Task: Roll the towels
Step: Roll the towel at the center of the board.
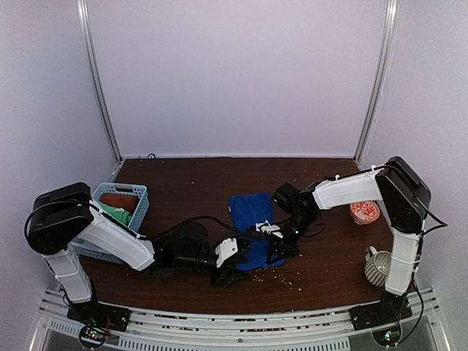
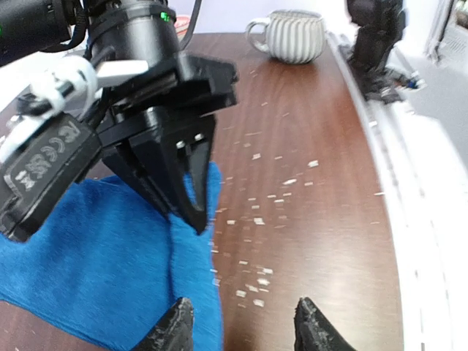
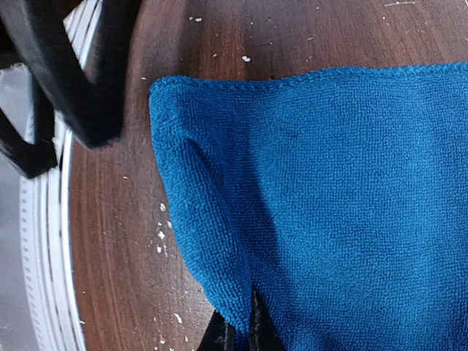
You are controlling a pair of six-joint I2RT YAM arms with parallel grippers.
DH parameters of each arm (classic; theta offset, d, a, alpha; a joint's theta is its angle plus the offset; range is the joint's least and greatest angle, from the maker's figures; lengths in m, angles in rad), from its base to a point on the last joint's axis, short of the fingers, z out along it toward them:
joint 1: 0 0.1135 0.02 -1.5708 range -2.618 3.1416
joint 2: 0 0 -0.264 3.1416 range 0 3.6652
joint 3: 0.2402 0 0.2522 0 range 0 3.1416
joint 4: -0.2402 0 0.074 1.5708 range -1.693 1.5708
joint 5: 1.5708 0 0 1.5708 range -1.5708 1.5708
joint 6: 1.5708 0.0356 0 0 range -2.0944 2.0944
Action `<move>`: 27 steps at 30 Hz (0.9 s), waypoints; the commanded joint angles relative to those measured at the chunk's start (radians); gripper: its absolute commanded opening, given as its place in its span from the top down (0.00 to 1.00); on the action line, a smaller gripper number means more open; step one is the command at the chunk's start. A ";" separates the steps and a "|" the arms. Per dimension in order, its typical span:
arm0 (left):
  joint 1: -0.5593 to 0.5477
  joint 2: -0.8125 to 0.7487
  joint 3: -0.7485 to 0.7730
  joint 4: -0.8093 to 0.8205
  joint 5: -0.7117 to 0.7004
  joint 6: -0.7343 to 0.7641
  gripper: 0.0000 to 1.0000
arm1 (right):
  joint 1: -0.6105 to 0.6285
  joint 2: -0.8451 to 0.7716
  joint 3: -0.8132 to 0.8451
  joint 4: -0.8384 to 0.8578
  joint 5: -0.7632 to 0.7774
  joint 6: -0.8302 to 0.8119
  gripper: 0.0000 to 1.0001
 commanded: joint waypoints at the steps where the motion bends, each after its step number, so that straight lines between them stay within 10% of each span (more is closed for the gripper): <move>1: 0.007 0.082 0.075 0.048 -0.070 0.114 0.52 | -0.025 0.051 0.044 -0.103 -0.092 0.005 0.98; 15: 0.009 0.203 0.224 -0.082 -0.137 0.142 0.70 | -0.066 0.133 0.091 -0.209 -0.156 -0.060 0.98; 27: 0.025 0.269 0.334 -0.249 -0.054 0.087 0.66 | -0.078 0.144 0.098 -0.216 -0.176 -0.097 0.99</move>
